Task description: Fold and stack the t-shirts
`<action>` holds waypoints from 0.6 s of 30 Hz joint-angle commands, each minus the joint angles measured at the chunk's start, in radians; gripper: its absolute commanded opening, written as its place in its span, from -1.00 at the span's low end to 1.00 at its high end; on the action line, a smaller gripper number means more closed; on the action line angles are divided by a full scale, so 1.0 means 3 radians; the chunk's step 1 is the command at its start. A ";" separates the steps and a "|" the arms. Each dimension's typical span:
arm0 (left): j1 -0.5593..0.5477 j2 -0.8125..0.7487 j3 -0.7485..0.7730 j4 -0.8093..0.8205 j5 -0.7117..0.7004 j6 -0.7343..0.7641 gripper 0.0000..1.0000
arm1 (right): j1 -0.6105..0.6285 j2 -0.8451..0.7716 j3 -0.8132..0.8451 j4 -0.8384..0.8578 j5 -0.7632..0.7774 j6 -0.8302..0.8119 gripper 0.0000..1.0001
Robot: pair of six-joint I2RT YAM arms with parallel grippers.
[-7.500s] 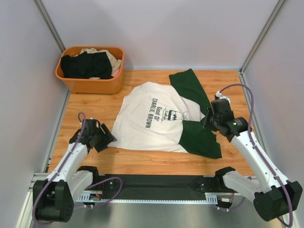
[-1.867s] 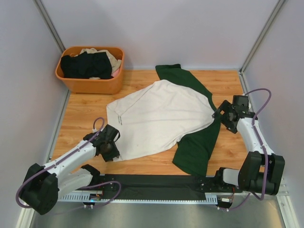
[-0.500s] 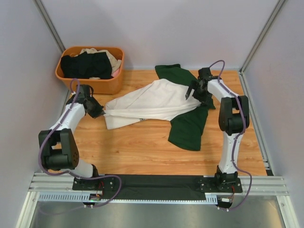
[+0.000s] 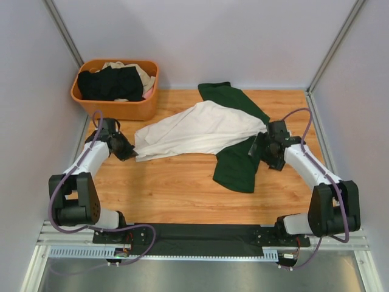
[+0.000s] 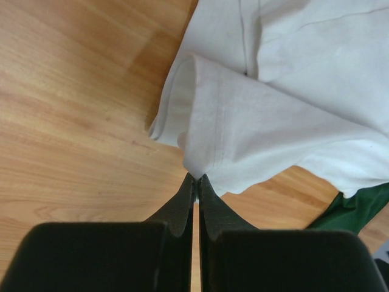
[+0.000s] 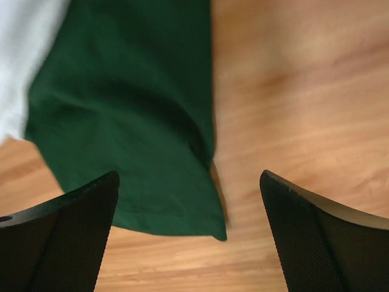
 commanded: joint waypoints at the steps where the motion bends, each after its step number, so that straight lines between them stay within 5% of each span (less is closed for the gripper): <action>1: 0.0030 -0.0157 -0.0134 0.0132 0.0147 0.0080 -1.00 | 0.0210 -0.0115 -0.0565 0.0194 -0.0076 0.0343 0.98; 11: 0.0025 -0.0525 -0.0374 0.0106 0.0188 0.0090 -1.00 | 0.0455 -0.0019 -0.1098 0.0735 -0.0455 0.0466 0.40; 18: 0.0025 -0.0668 -0.0410 0.0025 0.0214 0.0111 -1.00 | 0.0502 -0.0140 -0.1118 0.0757 -0.0537 0.0389 -0.99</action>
